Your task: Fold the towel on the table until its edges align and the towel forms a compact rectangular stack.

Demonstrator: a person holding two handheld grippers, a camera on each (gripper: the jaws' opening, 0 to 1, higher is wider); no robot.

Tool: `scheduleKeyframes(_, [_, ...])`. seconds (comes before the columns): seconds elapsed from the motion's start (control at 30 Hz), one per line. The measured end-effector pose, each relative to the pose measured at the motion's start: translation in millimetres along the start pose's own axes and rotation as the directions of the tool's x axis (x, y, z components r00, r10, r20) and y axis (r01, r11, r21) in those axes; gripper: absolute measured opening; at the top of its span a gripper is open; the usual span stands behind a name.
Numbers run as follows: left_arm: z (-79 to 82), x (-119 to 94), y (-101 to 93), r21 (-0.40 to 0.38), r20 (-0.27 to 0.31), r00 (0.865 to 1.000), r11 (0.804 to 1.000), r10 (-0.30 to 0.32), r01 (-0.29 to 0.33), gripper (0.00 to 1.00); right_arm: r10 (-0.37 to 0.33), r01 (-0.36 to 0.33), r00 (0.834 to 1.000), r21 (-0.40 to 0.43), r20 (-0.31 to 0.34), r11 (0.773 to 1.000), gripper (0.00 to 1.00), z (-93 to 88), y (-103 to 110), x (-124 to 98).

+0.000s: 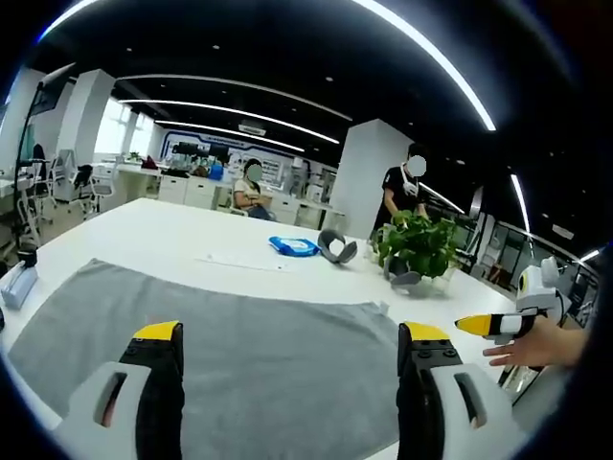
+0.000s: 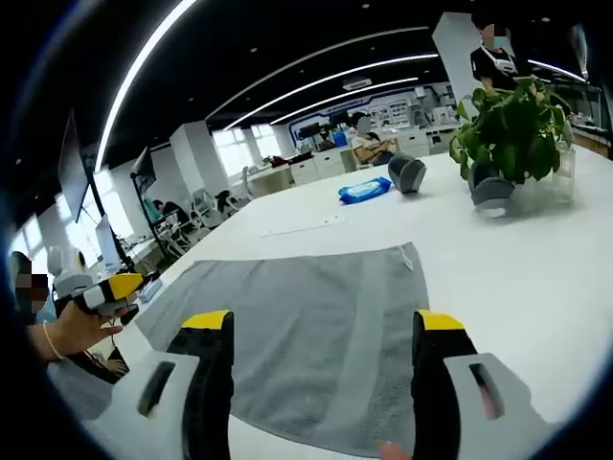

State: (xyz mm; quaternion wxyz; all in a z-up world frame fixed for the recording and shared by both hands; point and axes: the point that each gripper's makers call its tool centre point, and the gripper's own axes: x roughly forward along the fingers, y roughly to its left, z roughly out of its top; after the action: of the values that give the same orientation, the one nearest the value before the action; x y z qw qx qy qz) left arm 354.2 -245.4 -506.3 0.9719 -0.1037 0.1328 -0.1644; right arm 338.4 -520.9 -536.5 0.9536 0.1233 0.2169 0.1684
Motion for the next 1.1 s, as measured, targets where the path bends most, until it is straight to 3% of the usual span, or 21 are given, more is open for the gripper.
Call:
scheduleKeyframes(0.43, [0.7, -1.4, 5.6, -0.030, 0.005, 1.000, 0.999, 0.015, -0.015, 0.95, -0.001, 0.001, 1.000, 0.013, 0.015, 1.000, 0.75, 3.2, -0.1, -1.5])
scheduleKeyframes(0.6, [0.4, -0.5, 2.9, 0.011, -0.005, 1.000, 1.000, 0.013, -0.013, 0.94, 0.000, 0.000, 1.000, 0.017, 0.009, 1.000, 0.74, 2.1, -0.2, -1.0])
scheduleKeyframes(0.87, [2.0, -1.3, 3.7, -0.010, -0.001, 1.000, 1.000, 0.011, -0.011, 0.92, -0.001, 0.001, 1.000, 0.018, 0.002, 1.000, 0.73, 0.6, -0.4, -1.0])
scheduleKeyframes(1.1, [0.0, -0.5, -1.9, 0.025, -0.012, 1.000, 1.000, -0.002, 0.002, 0.91, -0.030, 0.031, 1.000, 0.018, -0.004, 0.999, 0.72, -0.9, -6.7, -2.5])
